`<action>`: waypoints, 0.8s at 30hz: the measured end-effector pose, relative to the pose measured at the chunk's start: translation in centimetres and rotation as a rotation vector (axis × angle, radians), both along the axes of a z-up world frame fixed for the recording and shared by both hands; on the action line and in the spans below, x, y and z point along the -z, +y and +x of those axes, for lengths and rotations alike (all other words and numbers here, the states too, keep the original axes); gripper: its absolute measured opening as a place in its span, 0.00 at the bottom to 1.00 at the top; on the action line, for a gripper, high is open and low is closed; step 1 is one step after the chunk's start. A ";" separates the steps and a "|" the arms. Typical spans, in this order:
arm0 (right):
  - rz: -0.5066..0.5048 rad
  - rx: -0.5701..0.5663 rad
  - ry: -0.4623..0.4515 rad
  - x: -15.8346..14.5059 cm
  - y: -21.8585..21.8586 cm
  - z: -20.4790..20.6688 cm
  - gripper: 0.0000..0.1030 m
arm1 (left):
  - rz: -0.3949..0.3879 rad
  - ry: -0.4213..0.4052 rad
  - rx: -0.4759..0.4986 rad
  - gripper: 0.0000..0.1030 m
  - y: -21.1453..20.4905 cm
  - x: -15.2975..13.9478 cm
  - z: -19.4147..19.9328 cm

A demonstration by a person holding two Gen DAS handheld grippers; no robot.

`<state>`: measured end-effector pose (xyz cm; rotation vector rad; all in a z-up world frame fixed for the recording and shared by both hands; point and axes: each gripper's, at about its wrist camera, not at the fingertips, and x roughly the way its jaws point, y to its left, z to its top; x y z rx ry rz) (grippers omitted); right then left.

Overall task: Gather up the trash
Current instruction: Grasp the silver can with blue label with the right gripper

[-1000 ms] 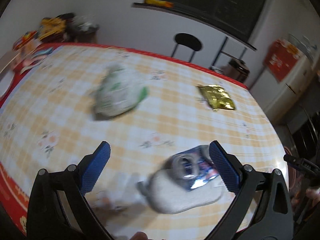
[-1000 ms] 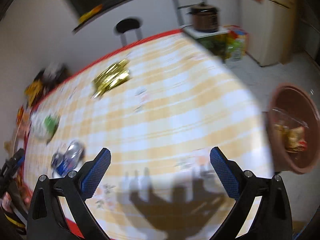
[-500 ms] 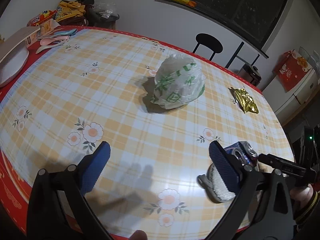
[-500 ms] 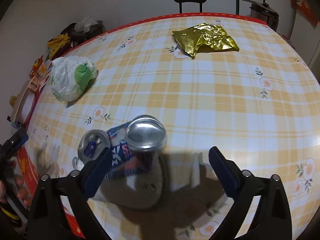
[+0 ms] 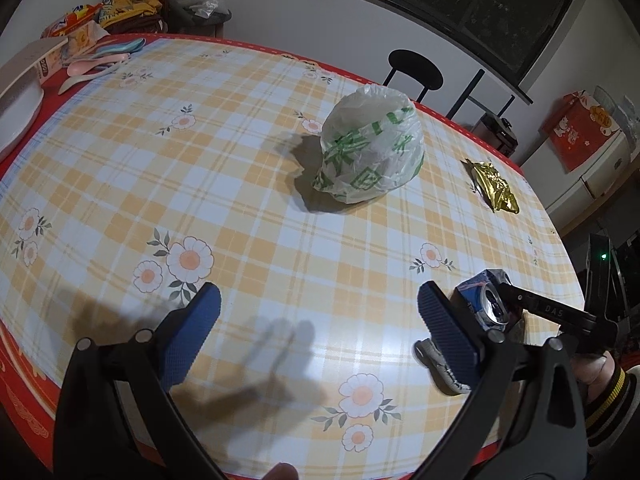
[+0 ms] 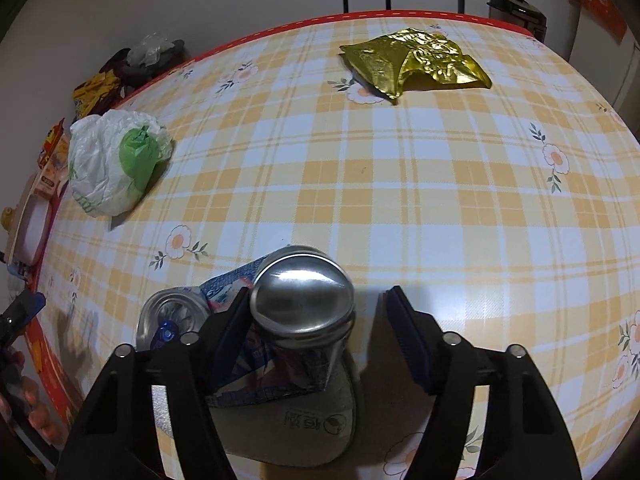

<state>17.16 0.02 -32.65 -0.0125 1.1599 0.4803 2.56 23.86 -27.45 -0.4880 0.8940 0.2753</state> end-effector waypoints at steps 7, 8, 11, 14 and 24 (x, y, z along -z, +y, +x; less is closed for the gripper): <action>0.013 -0.035 0.002 -0.2 0.3 -0.4 0.50 | -0.015 -0.005 0.013 0.94 -0.8 0.1 0.3; 0.012 -0.037 0.000 -0.3 0.3 -0.5 0.48 | -0.015 -0.005 0.016 0.94 -1.0 0.0 0.2; 0.027 -0.033 -0.010 -0.7 -0.1 -0.6 0.48 | -0.007 -0.002 0.011 0.94 -1.1 -0.1 0.1; 0.059 -0.020 -0.023 -1.4 -0.8 -0.6 0.48 | 0.002 0.003 -0.006 0.94 -1.1 -0.1 -0.2; 0.137 0.037 -0.056 -3.6 -4.1 -0.9 0.48 | 0.009 -0.002 -0.031 0.94 -1.4 -0.3 0.3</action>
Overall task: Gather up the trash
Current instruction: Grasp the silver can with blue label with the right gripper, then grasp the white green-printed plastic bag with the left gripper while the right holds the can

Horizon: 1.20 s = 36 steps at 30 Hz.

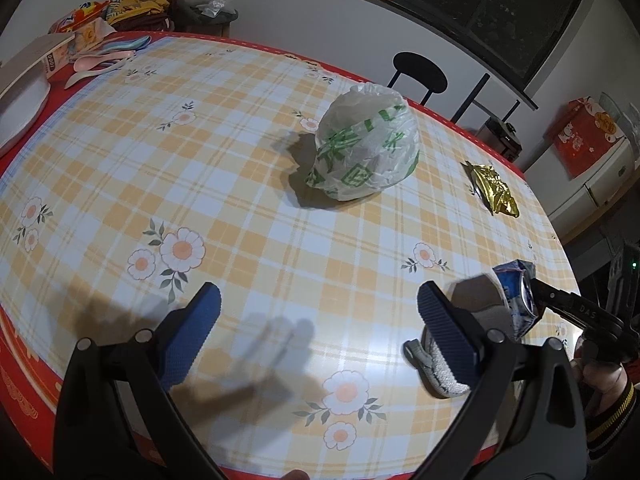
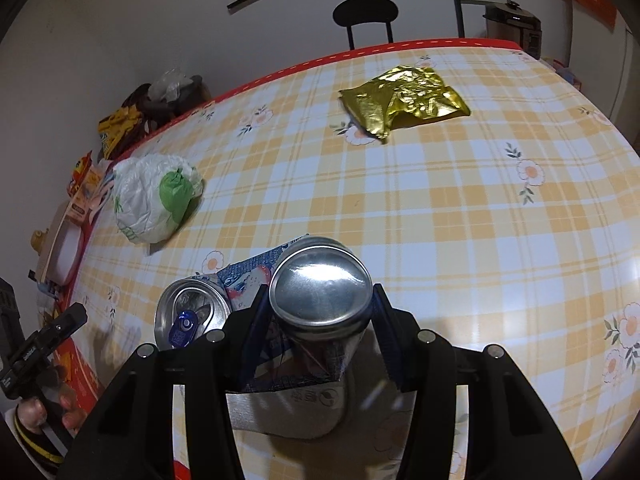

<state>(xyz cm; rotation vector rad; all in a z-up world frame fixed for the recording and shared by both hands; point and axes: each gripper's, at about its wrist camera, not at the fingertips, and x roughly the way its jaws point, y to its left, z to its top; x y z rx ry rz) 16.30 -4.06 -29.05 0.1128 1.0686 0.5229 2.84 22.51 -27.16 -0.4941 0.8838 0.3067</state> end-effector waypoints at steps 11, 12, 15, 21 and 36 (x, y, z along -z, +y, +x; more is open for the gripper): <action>0.002 0.093 -0.007 -0.8 -4.6 0.3 0.48 | 0.128 -0.110 0.053 0.94 -0.3 -2.3 7.5; -0.002 0.097 -0.009 -1.0 -4.8 0.3 0.48 | 0.142 -0.118 0.061 0.94 -0.3 -2.3 8.8; -0.015 0.113 -0.021 -1.6 -5.9 0.2 0.48 | 0.181 -0.125 0.118 0.94 -0.8 -1.9 12.3; -0.024 0.145 -0.044 -2.9 -8.6 -0.4 0.48 | 0.211 -0.052 0.127 0.84 -0.3 0.1 16.8; 0.039 0.179 -0.074 -4.7 -11.6 0.1 0.48 | 0.125 -0.088 0.131 0.26 -2.9 -2.7 11.4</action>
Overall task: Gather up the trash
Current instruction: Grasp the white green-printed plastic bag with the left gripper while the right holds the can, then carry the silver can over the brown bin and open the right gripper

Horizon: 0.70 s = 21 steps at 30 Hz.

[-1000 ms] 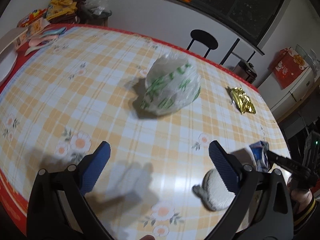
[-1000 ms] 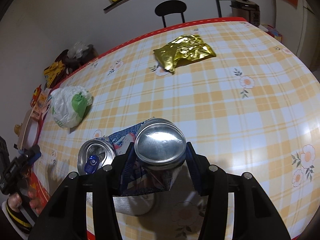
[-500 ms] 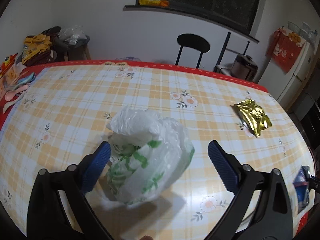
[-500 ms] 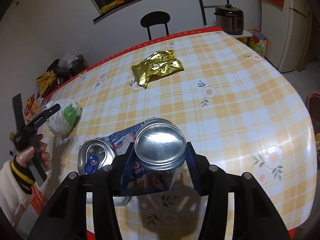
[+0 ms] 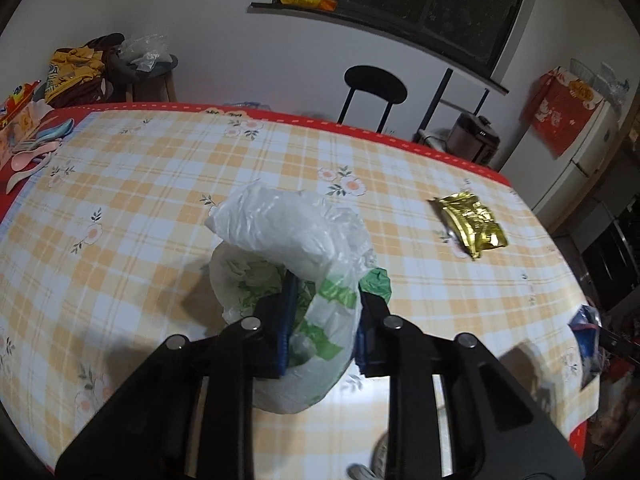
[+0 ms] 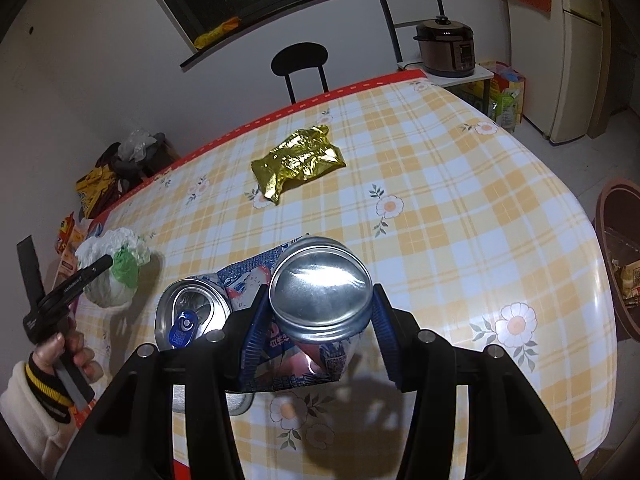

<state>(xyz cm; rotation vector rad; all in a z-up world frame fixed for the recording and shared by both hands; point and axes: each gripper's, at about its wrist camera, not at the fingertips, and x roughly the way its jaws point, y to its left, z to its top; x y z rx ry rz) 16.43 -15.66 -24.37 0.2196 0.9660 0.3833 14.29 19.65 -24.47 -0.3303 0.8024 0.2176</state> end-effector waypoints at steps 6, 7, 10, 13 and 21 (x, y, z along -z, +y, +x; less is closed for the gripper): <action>0.049 -0.006 -0.021 -0.7 -0.8 0.1 0.48 | -0.003 -0.044 0.008 0.26 -2.4 -3.1 -3.0; 0.054 -0.005 -0.023 -0.8 -1.1 0.1 0.48 | -0.005 -0.050 0.012 0.26 -2.7 -3.4 -3.3; 0.074 0.006 -0.031 -1.2 -2.2 0.2 0.48 | 0.011 -0.061 0.028 0.26 -4.2 -4.6 -4.1; 0.095 0.026 -0.042 -1.6 -3.8 0.4 0.48 | 0.008 -0.076 0.040 0.26 -5.7 -5.6 -4.3; 0.100 0.106 -0.060 -1.9 -9.8 0.8 0.48 | -0.009 -0.107 0.077 0.26 -10.3 -7.0 -3.9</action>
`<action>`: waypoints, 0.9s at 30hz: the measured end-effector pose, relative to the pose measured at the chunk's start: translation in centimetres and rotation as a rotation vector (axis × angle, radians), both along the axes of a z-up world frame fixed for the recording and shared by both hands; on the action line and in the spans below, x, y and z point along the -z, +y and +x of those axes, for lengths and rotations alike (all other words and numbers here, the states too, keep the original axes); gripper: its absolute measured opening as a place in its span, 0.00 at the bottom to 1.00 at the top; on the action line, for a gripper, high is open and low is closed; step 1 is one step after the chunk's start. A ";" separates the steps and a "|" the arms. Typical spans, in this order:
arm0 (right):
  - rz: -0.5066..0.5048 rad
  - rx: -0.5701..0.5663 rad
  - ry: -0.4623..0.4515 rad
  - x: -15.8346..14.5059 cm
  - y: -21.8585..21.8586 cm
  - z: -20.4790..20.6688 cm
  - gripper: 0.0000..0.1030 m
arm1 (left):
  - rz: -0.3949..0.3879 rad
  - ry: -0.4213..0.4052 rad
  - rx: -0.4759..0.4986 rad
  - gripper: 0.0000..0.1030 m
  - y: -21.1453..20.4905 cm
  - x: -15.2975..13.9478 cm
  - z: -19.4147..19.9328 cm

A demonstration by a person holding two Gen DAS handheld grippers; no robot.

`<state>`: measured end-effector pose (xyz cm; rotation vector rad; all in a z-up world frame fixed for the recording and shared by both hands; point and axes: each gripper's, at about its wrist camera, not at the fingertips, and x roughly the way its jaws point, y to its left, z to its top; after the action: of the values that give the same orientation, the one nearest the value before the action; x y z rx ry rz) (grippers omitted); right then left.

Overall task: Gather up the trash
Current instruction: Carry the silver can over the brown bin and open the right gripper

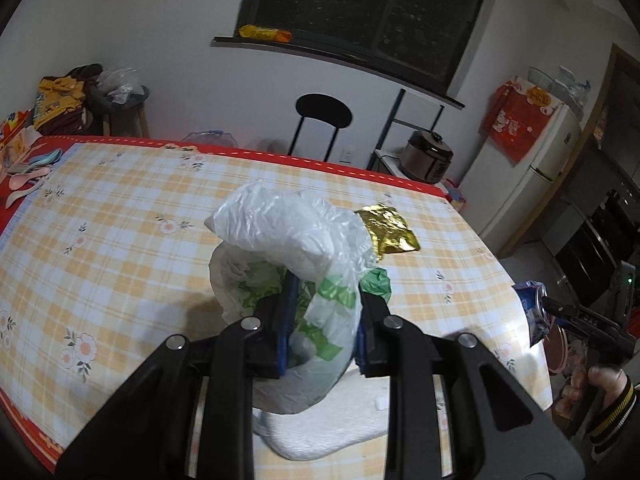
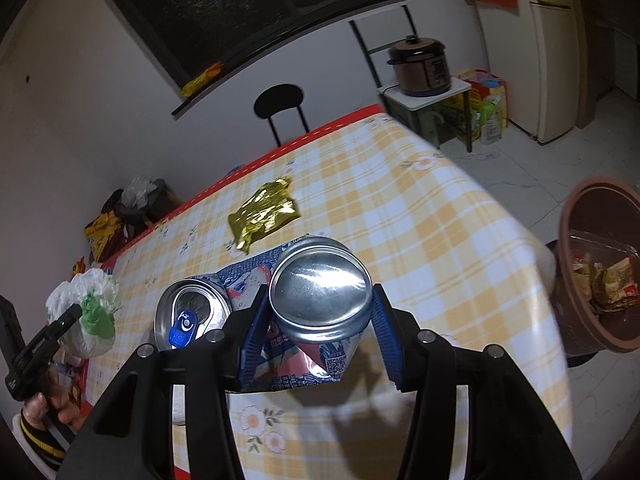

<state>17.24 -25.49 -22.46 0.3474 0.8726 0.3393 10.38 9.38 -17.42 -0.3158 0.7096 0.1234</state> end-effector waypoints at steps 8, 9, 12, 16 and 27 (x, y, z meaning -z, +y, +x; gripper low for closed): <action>-0.019 0.122 0.019 0.9 -8.8 -1.0 0.48 | -0.003 0.007 0.054 0.26 -5.7 -0.2 1.3; -0.023 0.145 0.021 1.1 -10.3 -1.2 0.48 | -0.004 0.008 0.061 0.26 -6.3 -0.1 1.5; -0.033 0.208 0.029 1.6 -14.2 -1.7 0.48 | 0.000 0.015 0.087 0.26 -8.6 0.1 2.5; -0.050 0.301 0.050 2.6 -19.8 -1.8 0.48 | -0.005 0.019 0.113 0.26 -11.5 0.4 3.6; -0.191 0.428 0.083 4.2 -29.5 0.8 0.48 | -0.001 0.027 0.161 0.26 -17.4 0.7 5.4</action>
<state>18.00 -55.03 -26.69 0.3620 0.8793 -0.1544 15.74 -8.05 -18.13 -0.2571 0.7588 -0.0252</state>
